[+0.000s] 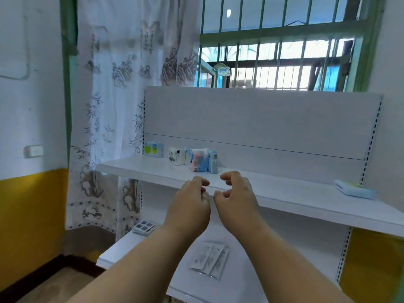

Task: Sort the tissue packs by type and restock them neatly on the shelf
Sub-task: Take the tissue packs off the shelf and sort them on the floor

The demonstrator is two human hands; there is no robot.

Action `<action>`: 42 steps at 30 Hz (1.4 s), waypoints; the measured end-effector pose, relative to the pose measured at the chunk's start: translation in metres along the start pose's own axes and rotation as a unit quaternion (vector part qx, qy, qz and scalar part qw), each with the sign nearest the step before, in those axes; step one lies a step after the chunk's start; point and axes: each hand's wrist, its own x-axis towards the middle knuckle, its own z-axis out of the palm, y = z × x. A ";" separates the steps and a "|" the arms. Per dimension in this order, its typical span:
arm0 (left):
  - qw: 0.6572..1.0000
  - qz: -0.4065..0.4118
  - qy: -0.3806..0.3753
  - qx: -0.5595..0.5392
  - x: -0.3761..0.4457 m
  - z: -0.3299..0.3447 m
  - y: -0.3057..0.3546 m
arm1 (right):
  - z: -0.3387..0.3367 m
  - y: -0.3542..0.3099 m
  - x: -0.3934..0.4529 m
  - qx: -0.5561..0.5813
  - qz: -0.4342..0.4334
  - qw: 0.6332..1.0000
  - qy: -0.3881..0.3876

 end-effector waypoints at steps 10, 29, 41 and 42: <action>0.994 -0.075 0.042 0.071 0.171 0.067 -0.071 | 0.070 0.074 0.201 -0.022 -0.015 0.993 -0.116; 0.962 -0.090 -0.125 0.226 0.413 0.099 -0.205 | 0.156 0.113 0.378 -0.233 0.021 0.972 0.006; 0.938 -0.002 -0.113 0.327 0.446 0.126 -0.237 | 0.168 0.120 0.394 -0.418 0.025 0.908 0.003; 0.946 -0.004 -0.093 0.312 0.444 0.125 -0.238 | 0.169 0.118 0.394 -0.400 0.035 0.916 0.005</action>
